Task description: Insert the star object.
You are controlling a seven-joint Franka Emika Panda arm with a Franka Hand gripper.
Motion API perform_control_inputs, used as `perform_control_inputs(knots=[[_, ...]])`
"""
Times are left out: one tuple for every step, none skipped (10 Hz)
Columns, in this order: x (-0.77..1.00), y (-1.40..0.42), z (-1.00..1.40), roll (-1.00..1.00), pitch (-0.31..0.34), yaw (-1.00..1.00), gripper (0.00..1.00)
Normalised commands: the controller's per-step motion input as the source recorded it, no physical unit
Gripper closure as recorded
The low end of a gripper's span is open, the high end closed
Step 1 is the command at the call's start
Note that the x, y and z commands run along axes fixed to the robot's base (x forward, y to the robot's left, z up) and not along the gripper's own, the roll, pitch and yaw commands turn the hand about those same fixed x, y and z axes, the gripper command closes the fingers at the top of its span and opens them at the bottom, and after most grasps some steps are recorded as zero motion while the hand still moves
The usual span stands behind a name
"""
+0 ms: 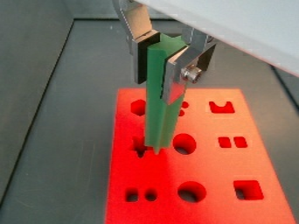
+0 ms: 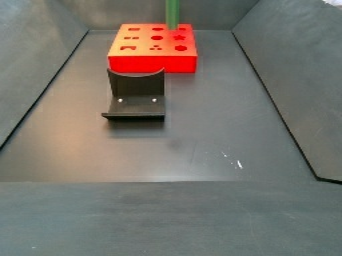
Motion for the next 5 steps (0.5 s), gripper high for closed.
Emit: perform_control_inputs(knots=[[-0.03, -0.26, 0.13, 0.39, -0.091, -0.13, 1.0], [0.0, -0.02, -0.03, 0.1, 0.0, 0.0, 1.0], [0.0, 0.0, -0.03, 0.0, 0.0, 0.0, 1.0], [0.11, 0.1, -0.13, 0.0, 0.0, 0.0, 1.0], [0.0, 0.07, -0.18, -0.01, 0.0, 0.0, 1.0]])
